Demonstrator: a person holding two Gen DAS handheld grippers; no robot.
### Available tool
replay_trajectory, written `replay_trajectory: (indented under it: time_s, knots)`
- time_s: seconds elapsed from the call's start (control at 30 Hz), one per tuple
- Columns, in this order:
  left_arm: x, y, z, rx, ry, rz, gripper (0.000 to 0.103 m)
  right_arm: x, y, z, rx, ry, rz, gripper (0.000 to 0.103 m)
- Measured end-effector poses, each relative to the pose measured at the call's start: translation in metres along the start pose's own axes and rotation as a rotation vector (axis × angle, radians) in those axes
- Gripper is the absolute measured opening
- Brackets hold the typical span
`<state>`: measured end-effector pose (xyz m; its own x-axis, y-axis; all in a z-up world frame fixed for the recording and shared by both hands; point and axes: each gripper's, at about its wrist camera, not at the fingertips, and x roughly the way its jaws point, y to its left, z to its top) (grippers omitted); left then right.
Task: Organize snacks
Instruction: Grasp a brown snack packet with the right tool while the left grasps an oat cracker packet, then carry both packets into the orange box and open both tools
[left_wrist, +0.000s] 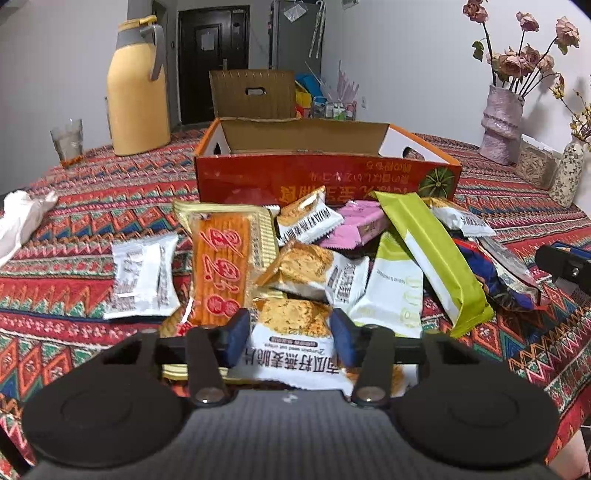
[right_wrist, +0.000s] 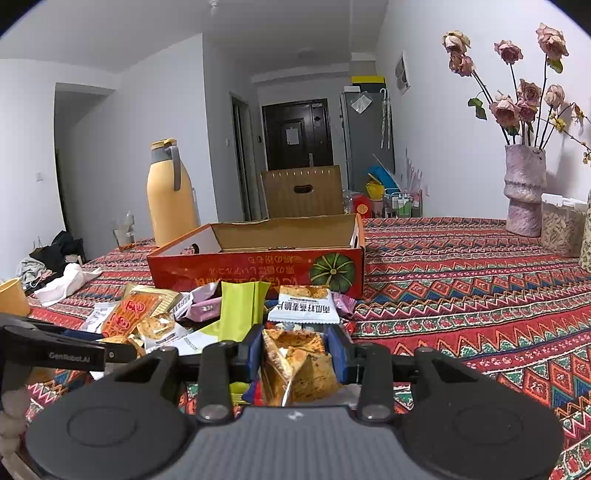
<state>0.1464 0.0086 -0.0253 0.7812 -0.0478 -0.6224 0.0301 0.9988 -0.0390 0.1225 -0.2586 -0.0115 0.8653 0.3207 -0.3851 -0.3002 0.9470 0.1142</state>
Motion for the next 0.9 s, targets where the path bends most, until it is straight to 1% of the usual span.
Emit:
replay_trajectory:
  time_s: [0.17, 0.37, 0.9]
  knots:
    - [-0.003, 0.003, -0.003, -0.02, -0.003, -0.009, 0.042, 0.001, 0.001, -0.002, 0.0, 0.004, 0.005, 0.037]
    - [-0.011, 0.004, -0.002, -0.031, -0.024, -0.006, 0.041, -0.001, 0.003, -0.002, -0.002, 0.004, 0.007, 0.037]
    - [-0.044, 0.006, 0.009, -0.047, -0.134, -0.003, 0.041, -0.014, 0.01, 0.001, -0.018, -0.021, 0.009, 0.037]
